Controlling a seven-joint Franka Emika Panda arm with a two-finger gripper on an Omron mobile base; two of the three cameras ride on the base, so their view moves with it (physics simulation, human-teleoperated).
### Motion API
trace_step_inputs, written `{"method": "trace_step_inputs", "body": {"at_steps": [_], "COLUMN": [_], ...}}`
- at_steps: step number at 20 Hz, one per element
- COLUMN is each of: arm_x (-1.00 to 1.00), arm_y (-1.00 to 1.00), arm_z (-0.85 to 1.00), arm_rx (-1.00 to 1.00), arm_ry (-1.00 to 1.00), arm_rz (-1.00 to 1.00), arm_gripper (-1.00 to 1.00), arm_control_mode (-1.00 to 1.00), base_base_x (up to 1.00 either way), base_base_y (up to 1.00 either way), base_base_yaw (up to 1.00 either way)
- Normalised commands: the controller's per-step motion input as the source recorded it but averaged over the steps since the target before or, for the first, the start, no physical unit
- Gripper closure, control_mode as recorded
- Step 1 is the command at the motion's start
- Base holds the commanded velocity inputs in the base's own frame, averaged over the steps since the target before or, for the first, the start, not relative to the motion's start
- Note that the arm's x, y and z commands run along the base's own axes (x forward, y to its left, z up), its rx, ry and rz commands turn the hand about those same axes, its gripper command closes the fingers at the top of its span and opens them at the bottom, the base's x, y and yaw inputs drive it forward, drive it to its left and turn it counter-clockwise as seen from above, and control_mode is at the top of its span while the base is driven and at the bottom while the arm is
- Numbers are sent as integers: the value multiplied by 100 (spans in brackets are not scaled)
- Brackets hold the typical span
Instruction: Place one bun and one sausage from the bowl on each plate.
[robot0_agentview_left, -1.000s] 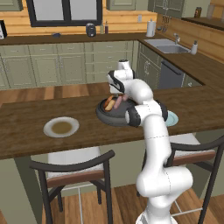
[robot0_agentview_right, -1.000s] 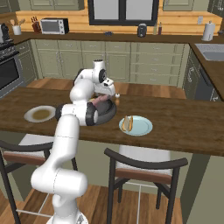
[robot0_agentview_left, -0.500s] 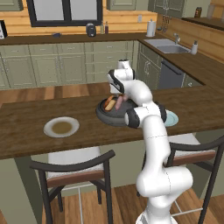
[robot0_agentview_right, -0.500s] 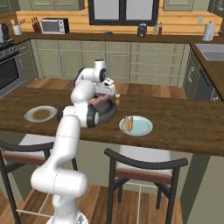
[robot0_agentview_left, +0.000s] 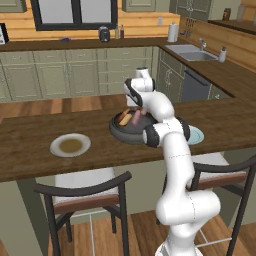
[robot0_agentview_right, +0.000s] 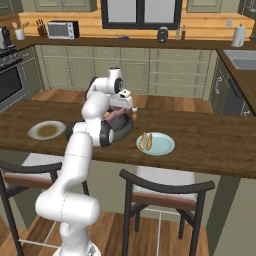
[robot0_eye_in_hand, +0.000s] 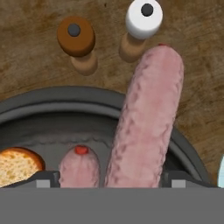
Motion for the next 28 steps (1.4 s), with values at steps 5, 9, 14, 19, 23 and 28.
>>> {"method": "trace_step_inputs", "body": {"at_steps": [5,9,14,19,23,28], "arm_x": [0,-5,-1,-36,-87,-100], "arm_y": [0,-2,-6,-33,-86,-100], "arm_z": [0,0,-13,31,48,20], "arm_rx": [0,0,0,0,0,0], "arm_ry": [0,0,0,-6,0,0], "arm_rz": [0,0,0,0,4,5], "arm_gripper": [100,100,100,100,100,100], "arm_control_mode": [-100,-100,-100,-100,-100,-100], "base_base_x": [0,0,0,0,0,0], "base_base_y": [0,0,0,0,0,0], "base_base_yaw": [0,0,0,0,0,0]}}
